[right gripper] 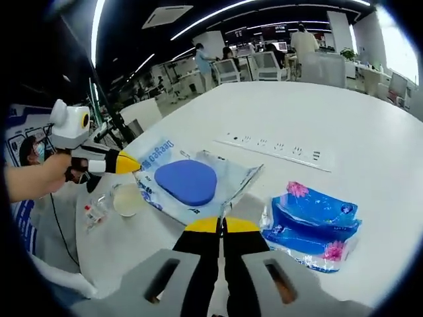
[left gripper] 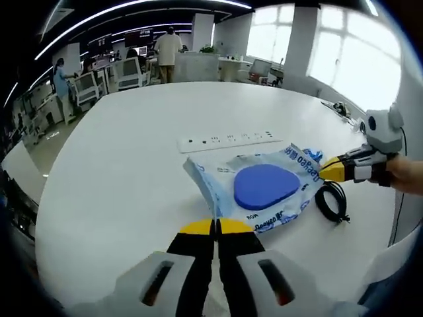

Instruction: Arrange the tabletop items into an orderly group along one side of the table until the central work area is clear of visible clutter.

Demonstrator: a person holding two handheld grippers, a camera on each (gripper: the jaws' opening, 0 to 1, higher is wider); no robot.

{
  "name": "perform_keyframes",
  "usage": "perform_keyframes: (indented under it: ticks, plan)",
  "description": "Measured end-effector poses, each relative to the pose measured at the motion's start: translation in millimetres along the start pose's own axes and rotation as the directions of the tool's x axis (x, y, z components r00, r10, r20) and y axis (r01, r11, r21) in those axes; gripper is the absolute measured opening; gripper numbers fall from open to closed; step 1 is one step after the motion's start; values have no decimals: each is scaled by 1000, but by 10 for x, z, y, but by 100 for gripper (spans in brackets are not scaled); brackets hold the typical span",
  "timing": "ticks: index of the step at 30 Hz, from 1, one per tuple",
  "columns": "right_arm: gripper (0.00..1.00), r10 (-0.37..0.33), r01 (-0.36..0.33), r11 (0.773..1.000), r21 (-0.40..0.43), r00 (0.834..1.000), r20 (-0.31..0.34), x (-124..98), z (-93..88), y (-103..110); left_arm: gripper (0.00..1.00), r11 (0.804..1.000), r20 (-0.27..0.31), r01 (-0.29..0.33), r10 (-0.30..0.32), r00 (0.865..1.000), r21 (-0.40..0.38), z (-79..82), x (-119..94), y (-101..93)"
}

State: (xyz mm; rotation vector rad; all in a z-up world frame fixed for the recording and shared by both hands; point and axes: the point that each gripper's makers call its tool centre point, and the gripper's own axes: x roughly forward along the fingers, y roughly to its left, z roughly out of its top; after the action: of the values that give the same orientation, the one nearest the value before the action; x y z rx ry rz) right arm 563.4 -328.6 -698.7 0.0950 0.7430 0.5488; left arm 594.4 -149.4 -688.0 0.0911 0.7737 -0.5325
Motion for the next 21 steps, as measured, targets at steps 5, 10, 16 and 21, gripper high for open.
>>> perform_keyframes:
  ticks: [5,10,16,21]
  plan:
    - [0,-13,13,1000,-13,1000,-25,90,-59,-53,0,1000,-16,4,-4,1000,3,-5,104,22]
    - [0,-14,14,1000,-4,999,-36,161,-90,-110,0,1000,-41,12,-12,999,9,-61,205,52]
    - [0,-9,9,1000,1,999,-52,221,-141,-126,0,1000,-70,22,-21,997,11,-135,288,81]
    - [0,-13,13,1000,9,998,-65,259,-192,-142,0,1000,-87,27,-26,996,7,-182,343,107]
